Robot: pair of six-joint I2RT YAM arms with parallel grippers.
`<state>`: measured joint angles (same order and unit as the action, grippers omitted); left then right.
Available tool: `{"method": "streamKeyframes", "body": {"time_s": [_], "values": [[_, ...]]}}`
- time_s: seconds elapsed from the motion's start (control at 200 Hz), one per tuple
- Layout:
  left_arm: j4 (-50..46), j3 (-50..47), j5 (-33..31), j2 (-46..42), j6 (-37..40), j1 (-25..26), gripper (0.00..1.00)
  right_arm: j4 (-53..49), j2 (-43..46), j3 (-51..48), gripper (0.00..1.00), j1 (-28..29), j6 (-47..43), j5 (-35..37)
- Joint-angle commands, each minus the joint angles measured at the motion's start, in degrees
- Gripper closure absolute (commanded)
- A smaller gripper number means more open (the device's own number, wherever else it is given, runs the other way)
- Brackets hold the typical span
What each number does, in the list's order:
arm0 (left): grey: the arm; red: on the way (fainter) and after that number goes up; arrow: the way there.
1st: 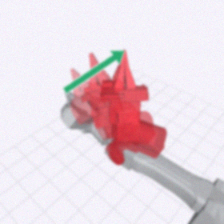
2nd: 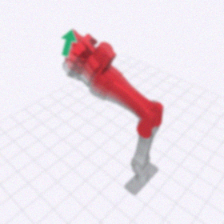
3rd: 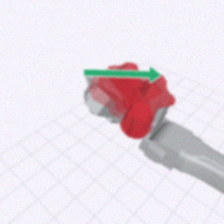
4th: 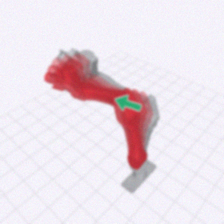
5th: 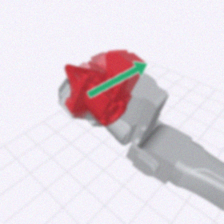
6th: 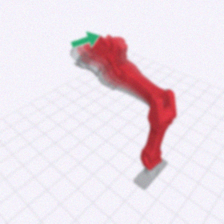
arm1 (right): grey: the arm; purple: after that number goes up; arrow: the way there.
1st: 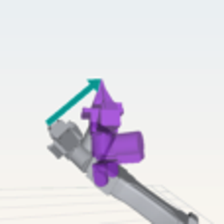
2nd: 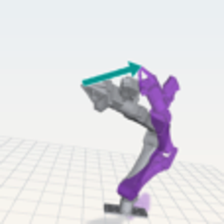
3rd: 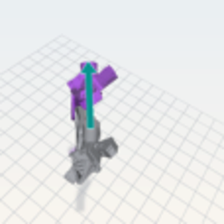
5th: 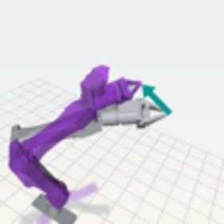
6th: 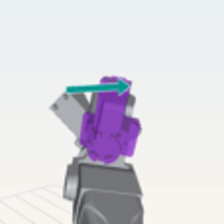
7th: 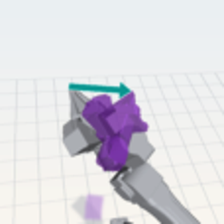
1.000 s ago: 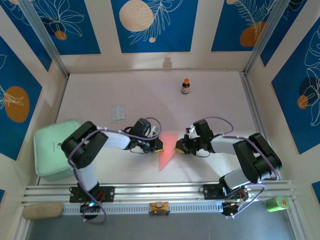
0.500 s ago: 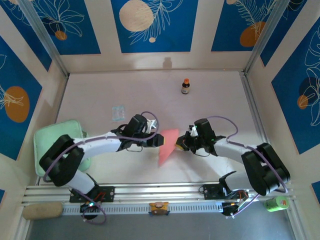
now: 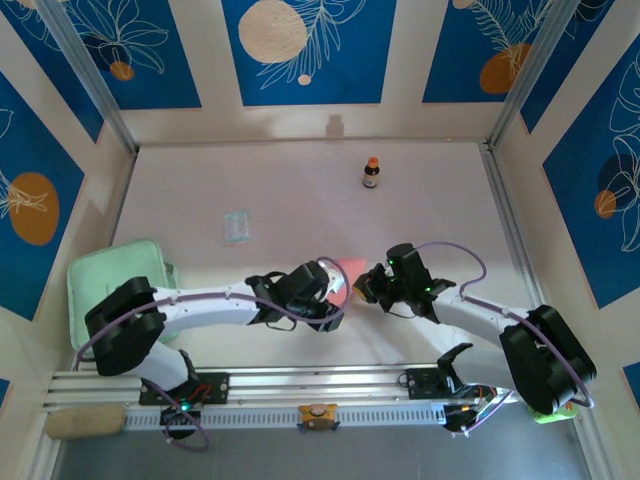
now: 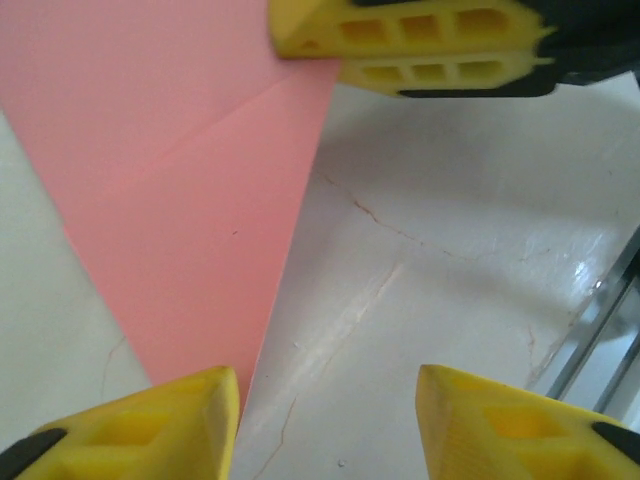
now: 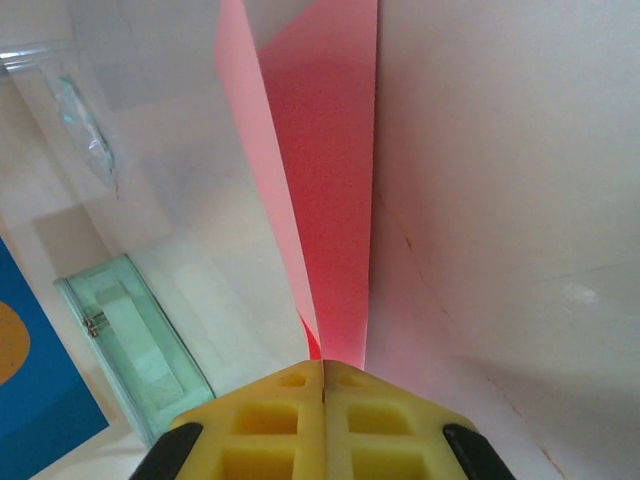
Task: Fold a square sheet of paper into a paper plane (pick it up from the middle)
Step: Fold the wing for the fifth time at the center of the table.
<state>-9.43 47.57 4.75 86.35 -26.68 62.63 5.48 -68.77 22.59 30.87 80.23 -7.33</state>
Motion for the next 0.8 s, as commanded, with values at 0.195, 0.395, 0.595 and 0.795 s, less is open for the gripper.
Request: {"method": "streamKeyframes", "body": {"time_s": [0.195,0.395,0.595,0.795], "values": [[-3.08,4.51,-4.82,4.82,4.15,3.10,0.46,-2.14,0.01,-0.35,0.97,0.86,2.21,1.44],[-6.26,6.71,-10.54,7.55,4.09,4.12,0.46,-2.30,0.25,-0.40,0.97,0.86,2.31,1.05],[-8.47,8.93,-15.92,9.80,5.17,5.53,0.51,-2.41,0.66,-0.35,0.97,0.94,2.52,0.96],[-10.07,10.13,-19.58,10.94,6.68,5.93,0.58,-2.70,1.60,-0.53,0.97,0.94,2.57,1.17]]}}
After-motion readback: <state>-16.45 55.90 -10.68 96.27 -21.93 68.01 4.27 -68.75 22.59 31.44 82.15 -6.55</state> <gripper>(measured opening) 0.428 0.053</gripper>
